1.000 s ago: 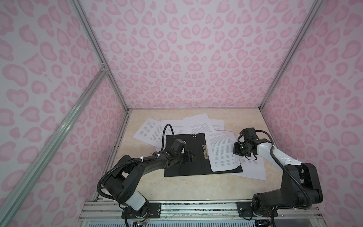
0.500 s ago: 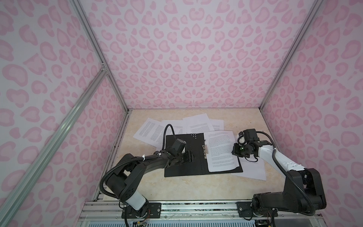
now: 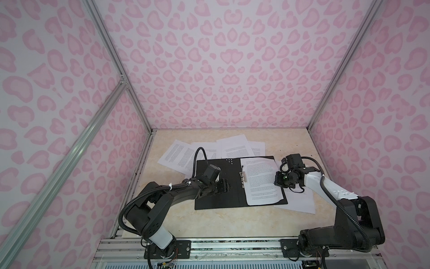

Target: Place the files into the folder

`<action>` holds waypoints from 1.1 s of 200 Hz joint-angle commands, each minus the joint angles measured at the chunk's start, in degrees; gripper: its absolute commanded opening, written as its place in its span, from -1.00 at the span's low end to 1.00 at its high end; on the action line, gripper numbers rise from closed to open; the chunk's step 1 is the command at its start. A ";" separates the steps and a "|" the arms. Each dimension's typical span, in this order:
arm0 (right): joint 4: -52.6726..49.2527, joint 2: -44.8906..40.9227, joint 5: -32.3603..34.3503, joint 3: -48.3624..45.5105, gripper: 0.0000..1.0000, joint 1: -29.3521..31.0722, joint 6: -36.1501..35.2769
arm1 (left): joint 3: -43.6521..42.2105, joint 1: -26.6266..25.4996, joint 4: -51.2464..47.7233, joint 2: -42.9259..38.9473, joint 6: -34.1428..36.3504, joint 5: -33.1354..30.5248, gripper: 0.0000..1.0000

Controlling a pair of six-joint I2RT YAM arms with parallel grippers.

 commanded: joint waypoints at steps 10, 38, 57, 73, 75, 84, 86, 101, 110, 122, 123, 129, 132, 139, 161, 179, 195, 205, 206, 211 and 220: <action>-0.61 0.36 0.66 0.14 -1.00 0.57 -0.10 | 0.77 0.12 0.63 0.59 0.06 0.42 0.37; -0.43 0.44 0.53 0.24 -1.00 0.73 -0.26 | 0.77 0.12 0.63 0.71 0.03 0.51 0.37; -0.43 0.60 0.82 0.37 -1.00 0.74 -0.28 | 0.77 0.12 0.66 0.70 0.05 0.55 0.37; -0.35 0.96 1.30 0.52 -0.87 0.70 -0.28 | 0.72 0.12 0.71 0.66 0.06 0.59 0.37; -0.28 1.09 1.36 0.52 -0.86 0.70 -0.28 | 0.73 0.12 0.67 0.68 0.04 0.62 0.37; -0.11 1.23 1.56 0.52 -0.84 0.69 -0.33 | 0.77 0.12 0.72 0.75 0.04 0.59 0.37; -0.04 1.24 1.59 0.54 -0.83 0.73 -0.29 | 0.77 0.12 0.72 0.79 0.03 0.59 0.37; 0.26 1.69 1.60 0.70 -0.80 0.70 -0.37 | 0.85 0.12 0.72 0.83 0.04 0.68 0.37; 0.31 2.20 1.41 0.85 -0.76 0.71 -0.52 | 0.86 0.14 0.72 0.91 0.03 0.76 0.37; 0.10 2.72 1.51 1.19 -0.63 0.69 -0.63 | 0.94 0.12 0.72 1.02 0.03 0.77 0.36; 0.05 2.71 1.53 1.21 -0.62 0.69 -0.67 | 0.94 0.12 0.72 1.05 0.03 0.81 0.36; 0.05 2.79 1.67 1.23 -0.56 0.70 -0.74 | 0.94 0.12 0.72 1.09 0.07 0.86 0.36; 0.01 2.87 1.75 1.31 -0.53 0.77 -0.73 | 0.94 0.12 0.72 1.10 0.04 0.86 0.36; 0.01 2.79 2.03 1.39 -0.45 0.73 -0.67 | 0.94 0.12 0.68 1.19 0.04 0.86 0.36; -0.08 3.03 2.67 1.60 -0.15 0.60 -0.54 | 1.03 0.12 0.72 1.18 0.03 0.90 0.36; -0.05 3.55 3.02 2.02 0.11 0.38 -0.70 | 0.94 0.12 0.89 1.18 0.04 1.03 0.36; -0.08 4.60 3.03 2.72 0.37 0.16 -1.29 | 0.94 0.12 0.98 1.40 -0.03 1.29 0.36; -0.44 5.61 3.58 3.31 0.50 0.01 -1.50 | 0.97 0.12 1.07 1.44 -0.10 1.38 0.36; -0.52 5.74 3.66 3.36 0.51 0.00 -1.50 | 0.95 0.12 1.07 1.44 -0.08 1.38 0.36; -0.77 6.39 3.91 3.75 0.53 -0.25 -1.52 | 0.94 0.12 1.03 1.44 -0.14 1.38 0.36; -0.74 7.04 4.16 3.88 0.54 -0.57 -1.53 | 0.94 0.12 0.94 1.46 -0.14 1.38 0.36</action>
